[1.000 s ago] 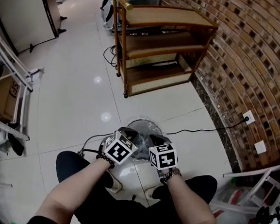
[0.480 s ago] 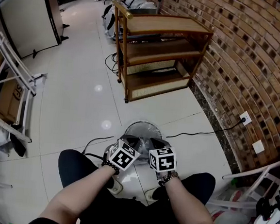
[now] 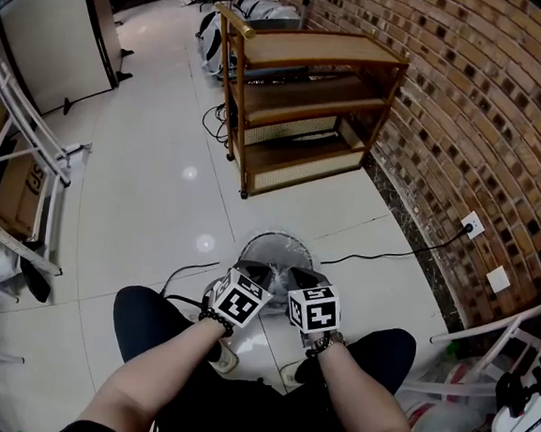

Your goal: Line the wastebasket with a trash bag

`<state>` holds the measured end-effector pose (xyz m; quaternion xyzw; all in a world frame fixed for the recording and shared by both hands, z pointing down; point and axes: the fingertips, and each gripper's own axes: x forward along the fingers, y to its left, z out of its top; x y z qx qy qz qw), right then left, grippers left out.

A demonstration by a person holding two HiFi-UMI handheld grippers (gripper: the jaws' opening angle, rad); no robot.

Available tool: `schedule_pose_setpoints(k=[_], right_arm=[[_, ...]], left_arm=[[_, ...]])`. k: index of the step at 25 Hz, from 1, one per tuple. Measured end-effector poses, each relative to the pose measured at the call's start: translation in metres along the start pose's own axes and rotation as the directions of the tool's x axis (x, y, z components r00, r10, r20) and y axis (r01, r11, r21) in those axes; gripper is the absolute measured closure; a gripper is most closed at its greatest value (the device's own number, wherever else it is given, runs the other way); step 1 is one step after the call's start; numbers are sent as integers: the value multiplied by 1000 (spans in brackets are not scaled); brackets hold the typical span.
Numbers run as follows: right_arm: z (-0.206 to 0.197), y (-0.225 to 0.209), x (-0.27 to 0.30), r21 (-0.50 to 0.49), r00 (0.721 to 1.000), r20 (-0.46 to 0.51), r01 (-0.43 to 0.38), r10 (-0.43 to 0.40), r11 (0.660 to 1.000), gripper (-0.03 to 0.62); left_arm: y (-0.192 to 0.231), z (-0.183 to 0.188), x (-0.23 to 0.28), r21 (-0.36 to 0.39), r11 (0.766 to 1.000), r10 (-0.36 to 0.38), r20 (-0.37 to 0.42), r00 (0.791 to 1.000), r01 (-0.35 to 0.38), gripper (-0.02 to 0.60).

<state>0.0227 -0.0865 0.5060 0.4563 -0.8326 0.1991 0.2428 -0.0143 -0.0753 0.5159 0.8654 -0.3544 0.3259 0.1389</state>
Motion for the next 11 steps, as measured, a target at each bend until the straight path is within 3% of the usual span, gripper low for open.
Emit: schedule_pose_setpoints(k=[11], right_arm=[[3,0,-2,-6,1000,12,-2,2,1000,592]], left_arm=[[2,4,1,-3,1000,5,-5,1000,-5,578]])
